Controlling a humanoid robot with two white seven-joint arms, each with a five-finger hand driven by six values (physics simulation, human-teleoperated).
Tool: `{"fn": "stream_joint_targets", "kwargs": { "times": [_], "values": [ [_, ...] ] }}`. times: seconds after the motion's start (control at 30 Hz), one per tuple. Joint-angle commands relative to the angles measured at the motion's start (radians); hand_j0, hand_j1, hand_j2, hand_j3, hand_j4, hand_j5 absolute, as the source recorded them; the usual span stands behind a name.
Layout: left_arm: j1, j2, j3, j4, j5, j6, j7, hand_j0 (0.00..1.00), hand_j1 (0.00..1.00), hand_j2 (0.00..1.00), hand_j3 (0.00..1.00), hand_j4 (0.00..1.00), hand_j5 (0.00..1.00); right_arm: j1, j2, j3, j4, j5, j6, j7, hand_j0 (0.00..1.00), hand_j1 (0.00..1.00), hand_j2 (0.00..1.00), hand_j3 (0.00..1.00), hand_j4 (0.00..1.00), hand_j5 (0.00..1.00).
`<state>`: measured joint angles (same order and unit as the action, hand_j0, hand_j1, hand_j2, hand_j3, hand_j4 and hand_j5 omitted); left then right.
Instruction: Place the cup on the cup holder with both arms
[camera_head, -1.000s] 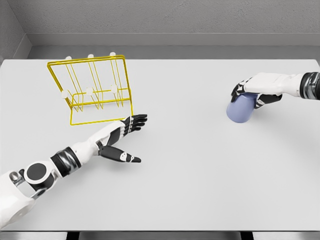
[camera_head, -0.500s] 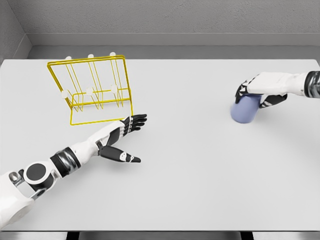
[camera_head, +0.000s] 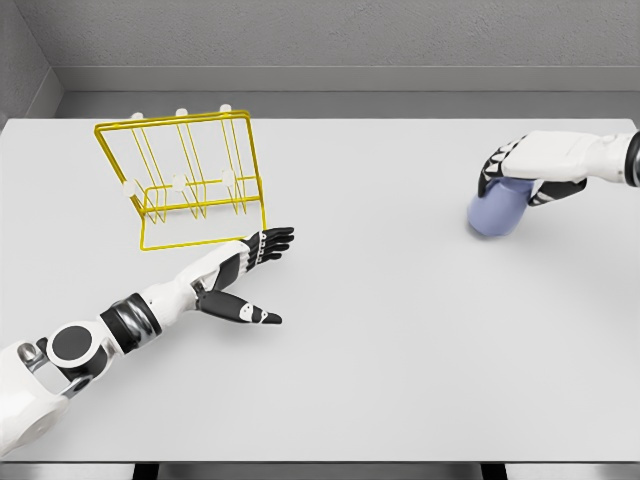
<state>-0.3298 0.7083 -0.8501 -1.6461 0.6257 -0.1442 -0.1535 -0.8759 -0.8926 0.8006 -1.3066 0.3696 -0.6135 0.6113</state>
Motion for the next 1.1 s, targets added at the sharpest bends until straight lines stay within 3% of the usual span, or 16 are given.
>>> {"fn": "stream_joint_targets", "kwargs": {
  "times": [0.0,0.23,0.4,0.73,0.83,0.97,1.07],
  "values": [
    [0.000,0.000,0.000,0.000,0.003,0.000,0.000,1.00,1.00,1.00,1.00,1.00,1.00,0.000,-0.003,-0.001,-0.005,-0.004,0.003,0.000,0.61,0.61,0.61,0.61,0.61,0.61],
    [0.000,0.000,0.000,0.000,0.002,0.000,-0.001,1.00,1.00,1.00,1.00,1.00,1.00,0.009,-0.043,0.000,-0.145,-0.006,0.003,0.000,0.60,0.60,0.60,0.60,0.60,0.60],
    [-0.005,0.002,0.002,0.000,0.003,0.000,0.000,1.00,1.00,1.00,1.00,1.00,1.00,0.009,-0.043,0.000,-0.157,-0.006,0.003,0.000,0.57,0.57,0.57,0.57,0.57,0.57],
    [-0.005,0.004,0.003,0.000,0.003,0.000,0.000,1.00,1.00,1.00,1.00,1.00,1.00,0.015,-0.048,0.006,-0.276,-0.006,0.003,0.000,0.57,0.57,0.57,0.57,0.57,0.57],
    [-0.003,0.005,0.003,0.000,0.003,0.000,0.000,1.00,1.00,1.00,1.00,1.00,1.00,0.015,-0.057,0.011,-0.345,-0.004,0.003,0.000,0.57,0.57,0.57,0.57,0.57,0.57],
    [-0.005,0.007,0.003,0.000,0.003,0.000,0.000,1.00,1.00,1.00,1.00,1.00,1.00,0.017,-0.052,0.014,-0.361,-0.006,0.003,0.000,0.57,0.57,0.57,0.57,0.57,0.57],
    [-0.003,0.007,0.003,0.000,0.003,0.000,0.000,1.00,1.00,1.00,1.00,1.00,1.00,0.035,-0.049,0.014,-0.411,-0.004,0.003,0.000,0.57,0.57,0.57,0.57,0.57,0.57]
  ]
}}
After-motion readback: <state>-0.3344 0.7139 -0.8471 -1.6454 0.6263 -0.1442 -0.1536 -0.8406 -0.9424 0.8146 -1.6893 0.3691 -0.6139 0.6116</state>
